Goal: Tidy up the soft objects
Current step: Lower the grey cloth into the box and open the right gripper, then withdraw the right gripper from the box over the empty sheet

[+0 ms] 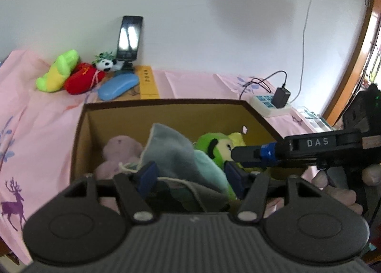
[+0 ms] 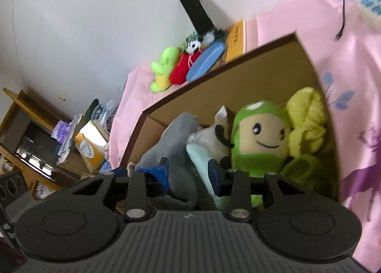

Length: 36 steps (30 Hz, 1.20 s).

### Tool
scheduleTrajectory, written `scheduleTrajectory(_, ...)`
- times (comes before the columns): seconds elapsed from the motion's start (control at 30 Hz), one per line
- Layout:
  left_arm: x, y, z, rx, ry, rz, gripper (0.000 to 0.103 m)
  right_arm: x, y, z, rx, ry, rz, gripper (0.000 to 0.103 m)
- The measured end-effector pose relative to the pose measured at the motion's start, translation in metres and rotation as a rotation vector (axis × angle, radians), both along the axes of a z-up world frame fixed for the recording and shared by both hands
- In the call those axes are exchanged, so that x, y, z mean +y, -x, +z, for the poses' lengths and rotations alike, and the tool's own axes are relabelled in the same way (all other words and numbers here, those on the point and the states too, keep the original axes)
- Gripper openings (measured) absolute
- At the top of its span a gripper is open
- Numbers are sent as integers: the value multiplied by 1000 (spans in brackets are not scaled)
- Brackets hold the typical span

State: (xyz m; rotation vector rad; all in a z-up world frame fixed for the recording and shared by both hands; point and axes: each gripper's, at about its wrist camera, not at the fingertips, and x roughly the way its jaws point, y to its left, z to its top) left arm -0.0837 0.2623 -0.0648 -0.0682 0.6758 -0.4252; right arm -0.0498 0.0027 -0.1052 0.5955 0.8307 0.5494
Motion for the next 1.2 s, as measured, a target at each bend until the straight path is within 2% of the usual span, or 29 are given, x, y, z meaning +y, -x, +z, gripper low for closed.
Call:
scheduleTrajectory(0.17, -16, -1, -2, 21, -50, 6, 63, -9, 15, 7, -52, 82, -58, 20)
scheduleTrajectory(0.4, -41, 8, 1, 11, -104, 27, 66, -27, 38, 16, -97, 165, -120, 20)
scheduleTrajectory(0.7, -91, 16, 13, -23, -177, 136, 69, -58, 66, 25, -138, 253, -236, 20)
scheduleTrajectory(0.8, -112, 21, 12, -37, -230, 186, 69, -73, 74, 25, -134, 281, -274, 21)
scheduleTrajectory(0.87, -124, 20, 10, 1, -265, 214, 69, -81, 78, 25, -117, 312, -276, 21)
scheduleTrajectory(1.0, -143, 19, 6, 100, -222, 202, 69, -97, 86, 23, -100, 359, -283, 22)
scheduleTrajectory(1.2, -172, 23, 0, 143, -258, 244, 69, -124, 95, 22, -86, 374, -293, 22)
